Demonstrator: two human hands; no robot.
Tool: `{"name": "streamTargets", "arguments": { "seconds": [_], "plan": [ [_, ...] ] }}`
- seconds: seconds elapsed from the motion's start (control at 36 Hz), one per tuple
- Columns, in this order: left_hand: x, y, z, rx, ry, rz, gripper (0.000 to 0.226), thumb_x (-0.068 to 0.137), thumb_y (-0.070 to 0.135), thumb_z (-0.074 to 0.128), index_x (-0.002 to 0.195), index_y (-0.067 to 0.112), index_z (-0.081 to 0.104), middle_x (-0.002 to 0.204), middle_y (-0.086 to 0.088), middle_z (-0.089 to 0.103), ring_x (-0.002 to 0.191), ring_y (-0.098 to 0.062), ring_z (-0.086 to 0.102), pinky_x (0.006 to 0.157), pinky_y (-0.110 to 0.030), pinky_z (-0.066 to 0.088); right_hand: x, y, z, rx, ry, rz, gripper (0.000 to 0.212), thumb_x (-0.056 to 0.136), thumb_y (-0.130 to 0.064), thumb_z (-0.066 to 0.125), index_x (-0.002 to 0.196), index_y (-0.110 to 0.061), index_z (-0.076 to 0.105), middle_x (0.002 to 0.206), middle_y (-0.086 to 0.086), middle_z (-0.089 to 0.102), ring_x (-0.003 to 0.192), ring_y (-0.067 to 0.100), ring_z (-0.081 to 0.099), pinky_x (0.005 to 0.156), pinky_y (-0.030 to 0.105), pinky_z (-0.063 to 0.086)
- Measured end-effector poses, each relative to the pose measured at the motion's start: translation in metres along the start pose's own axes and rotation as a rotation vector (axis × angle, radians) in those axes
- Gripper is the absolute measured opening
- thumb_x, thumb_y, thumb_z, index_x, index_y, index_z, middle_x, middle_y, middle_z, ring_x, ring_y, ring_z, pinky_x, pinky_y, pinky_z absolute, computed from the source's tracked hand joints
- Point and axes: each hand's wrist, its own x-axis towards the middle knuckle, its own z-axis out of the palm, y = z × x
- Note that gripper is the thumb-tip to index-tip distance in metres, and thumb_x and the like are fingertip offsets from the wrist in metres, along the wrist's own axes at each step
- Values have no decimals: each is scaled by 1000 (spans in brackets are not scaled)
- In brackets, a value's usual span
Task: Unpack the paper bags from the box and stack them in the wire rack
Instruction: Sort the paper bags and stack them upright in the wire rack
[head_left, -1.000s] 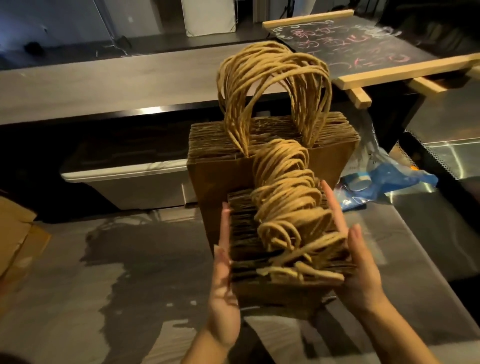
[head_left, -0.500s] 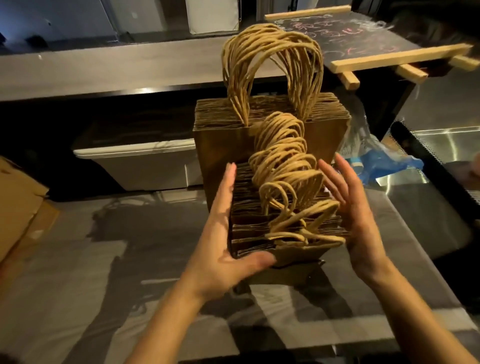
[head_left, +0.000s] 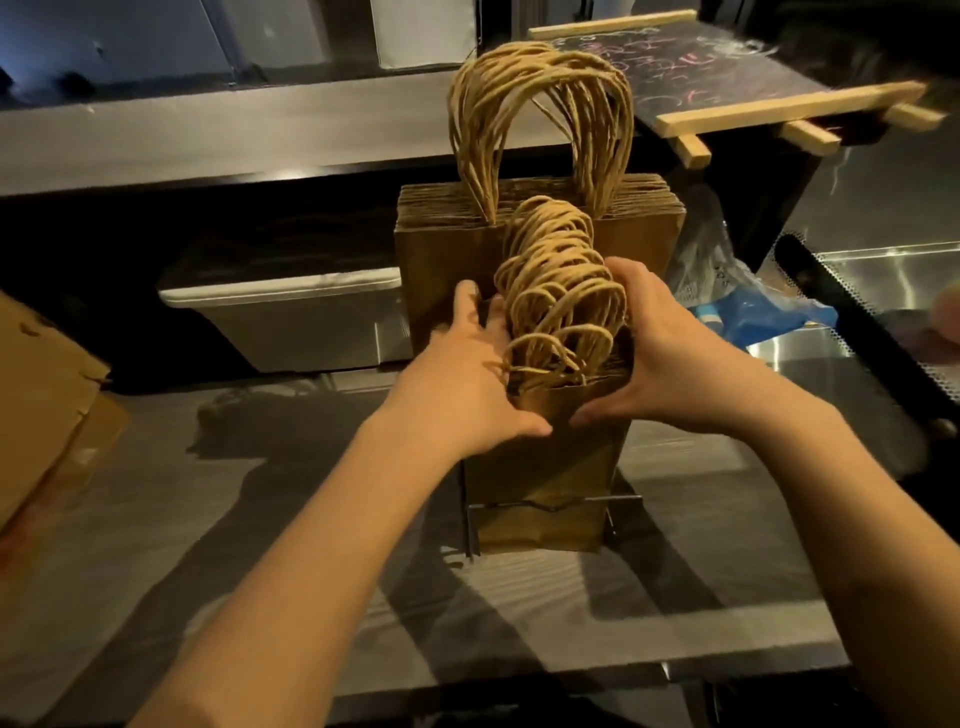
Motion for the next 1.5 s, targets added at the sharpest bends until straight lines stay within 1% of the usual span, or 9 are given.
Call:
{"name": "streamTargets", "arguments": {
  "seconds": [0.25, 0.47, 0.69, 0.81, 0.92, 1.11, 1.25, 1.36, 1.5],
  "plan": [
    [5, -2, 11, -337, 3, -89, 121, 65, 46, 80, 150, 29, -5, 158, -5, -15, 144, -27, -11, 115, -35, 8, 0, 0, 6, -88, -23, 77, 123, 52, -47, 86, 148, -21, 14, 151, -5, 7, 136, 22, 27, 105, 25, 31],
    [-7, 3, 16, -555, 143, -60, 103, 69, 28, 82, 148, 25, 16, 157, -8, 3, 145, -21, 7, 110, -24, 16, -2, -12, -3, -194, 42, 21, 104, 52, -49, 82, 140, -18, 37, 137, 4, 38, 124, 23, 41, 105, 44, 39],
    [-12, -1, 36, -1008, 335, -58, 117, 39, 41, 89, 138, 42, 26, 144, 2, 34, 132, -14, 38, 108, -42, 39, -8, 9, 19, 110, 192, -14, 118, 48, -63, 71, 147, -22, 22, 149, 1, 29, 131, 5, 26, 108, 25, 27],
    [-21, -2, 46, -1226, 355, -26, 119, 58, 4, 86, 147, 38, 15, 142, 7, 40, 129, -10, 44, 106, -41, 41, -14, 19, 37, 274, 252, -42, 118, 54, -63, 74, 147, -27, 12, 154, 0, 21, 140, 11, 20, 116, 37, 24],
    [-25, -6, 49, -1344, 346, -18, 116, 57, 1, 81, 148, 36, 17, 144, 2, 44, 129, -15, 47, 105, -41, 42, -17, 17, 46, 484, 247, -48, 123, 56, -47, 85, 149, -24, 8, 152, -12, 18, 136, -8, 22, 110, 12, 23],
    [-18, -2, 51, -1374, 318, -4, 115, 70, -15, 70, 149, 38, 4, 147, 2, 39, 128, -12, 46, 103, -32, 44, -20, 14, 52, 589, 258, -105, 113, 61, -31, 84, 150, -14, 15, 141, -21, 30, 129, -13, 32, 102, 6, 29],
    [-20, -3, 51, -1280, 313, 27, 113, 73, -10, 70, 149, 38, 3, 132, 19, 46, 117, 2, 52, 98, -21, 45, -13, 19, 46, 481, 289, -103, 116, 58, -52, 77, 150, -24, 12, 153, -7, 24, 140, 7, 25, 115, 41, 28],
    [-19, -2, 49, -1269, 305, 13, 111, 74, -10, 69, 150, 37, 4, 115, 30, 48, 100, 15, 56, 86, -11, 48, -10, 15, 49, 495, 290, -101, 115, 59, -52, 76, 150, -24, 12, 153, -7, 22, 141, 5, 22, 116, 38, 26],
    [-26, 4, 40, -1179, 370, 35, 112, 62, 25, 78, 147, 39, 8, 142, 21, 33, 131, -1, 38, 109, -27, 36, -12, 14, 42, 560, 305, -121, 113, 57, -67, 72, 146, -37, 9, 155, -11, 17, 141, 1, 18, 117, 31, 24]
  ]
}}
